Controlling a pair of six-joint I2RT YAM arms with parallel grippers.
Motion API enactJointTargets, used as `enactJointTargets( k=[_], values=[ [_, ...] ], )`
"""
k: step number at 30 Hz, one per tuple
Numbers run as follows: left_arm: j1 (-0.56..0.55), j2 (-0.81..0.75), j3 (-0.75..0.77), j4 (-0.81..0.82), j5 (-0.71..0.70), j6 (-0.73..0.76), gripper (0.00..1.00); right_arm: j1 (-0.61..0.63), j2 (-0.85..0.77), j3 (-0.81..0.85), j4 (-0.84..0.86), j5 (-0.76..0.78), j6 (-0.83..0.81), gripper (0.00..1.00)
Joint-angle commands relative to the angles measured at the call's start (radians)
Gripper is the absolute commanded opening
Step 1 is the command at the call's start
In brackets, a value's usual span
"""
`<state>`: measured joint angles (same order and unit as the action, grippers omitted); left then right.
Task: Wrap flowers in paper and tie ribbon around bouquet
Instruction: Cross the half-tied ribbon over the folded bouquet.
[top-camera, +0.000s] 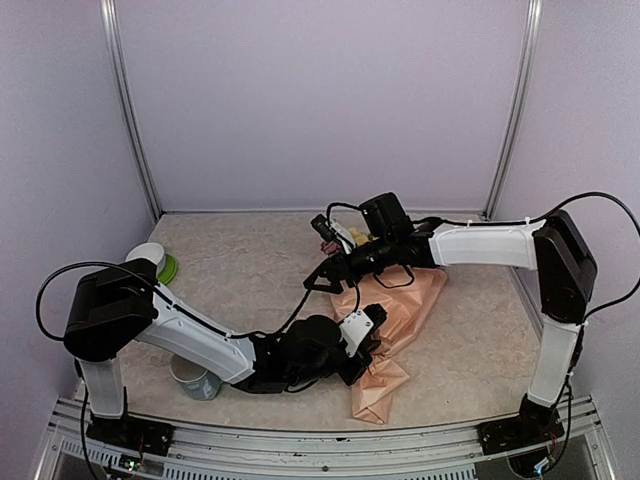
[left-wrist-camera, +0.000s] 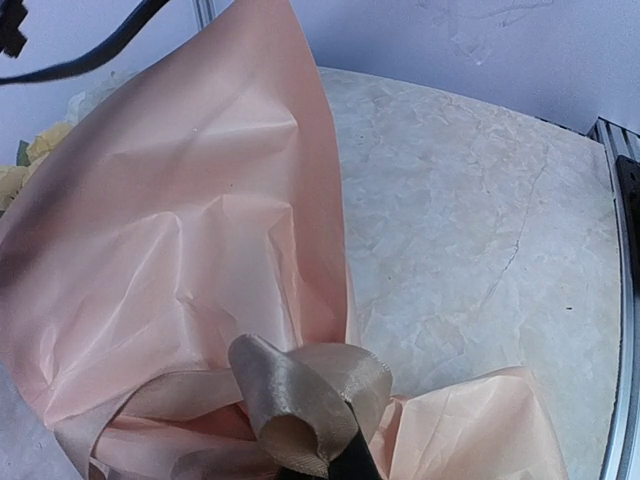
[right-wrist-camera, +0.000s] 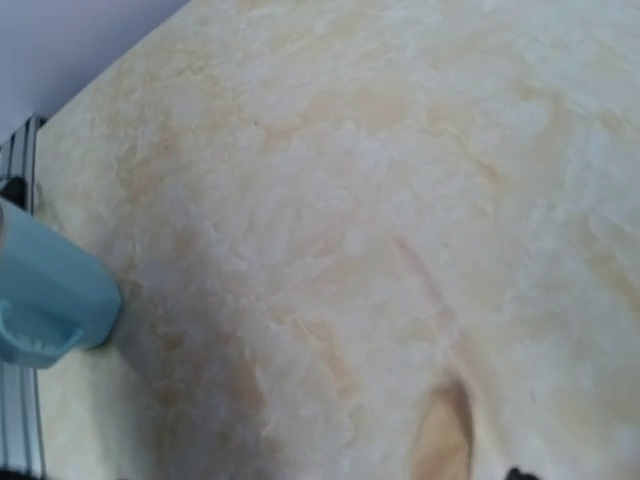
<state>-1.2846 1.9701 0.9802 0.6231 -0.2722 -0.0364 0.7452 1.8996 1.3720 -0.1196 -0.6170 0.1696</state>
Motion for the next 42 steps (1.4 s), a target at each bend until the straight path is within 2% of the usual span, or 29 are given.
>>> enactJointTargets(
  k=[1,5,10,13,16,18,20,26,33,40,42],
  values=[
    [-0.006,-0.011,-0.003,0.029,0.005,0.013,0.00,-0.035,-0.131,-0.038,-0.057,0.054,0.025,0.79],
    [-0.004,-0.013,-0.006,0.036,0.024,0.013,0.00,-0.070,-0.259,-0.104,-0.105,0.159,0.042,0.78],
    [0.004,-0.019,-0.018,0.055,0.057,0.002,0.00,-0.098,-0.447,-0.295,-0.069,0.158,0.040,0.70],
    [0.026,-0.028,-0.035,0.080,0.117,-0.020,0.00,-0.102,-0.540,-0.442,-0.031,0.119,0.054,0.59],
    [0.045,-0.031,-0.046,0.102,0.171,-0.041,0.00,-0.102,-0.618,-0.562,0.032,0.018,0.073,0.47],
    [0.052,-0.030,-0.047,0.106,0.185,-0.048,0.00,-0.102,-0.670,-0.636,0.090,-0.043,0.090,0.45],
    [0.054,-0.028,-0.048,0.107,0.194,-0.051,0.00,-0.102,-0.699,-0.700,0.145,-0.074,0.107,0.48],
    [0.054,-0.024,-0.046,0.109,0.192,-0.052,0.00,-0.101,-0.683,-0.796,0.263,-0.103,0.157,0.52],
    [0.055,-0.019,-0.039,0.101,0.193,-0.053,0.00,-0.067,-0.582,-0.774,0.339,-0.126,0.180,0.54],
    [0.054,-0.016,-0.029,0.087,0.192,-0.046,0.00,-0.052,-0.540,-0.765,0.351,-0.144,0.179,0.48],
    [0.055,-0.013,-0.028,0.085,0.194,-0.047,0.00,-0.045,-0.537,-0.766,0.350,-0.144,0.178,0.38]
  ],
)
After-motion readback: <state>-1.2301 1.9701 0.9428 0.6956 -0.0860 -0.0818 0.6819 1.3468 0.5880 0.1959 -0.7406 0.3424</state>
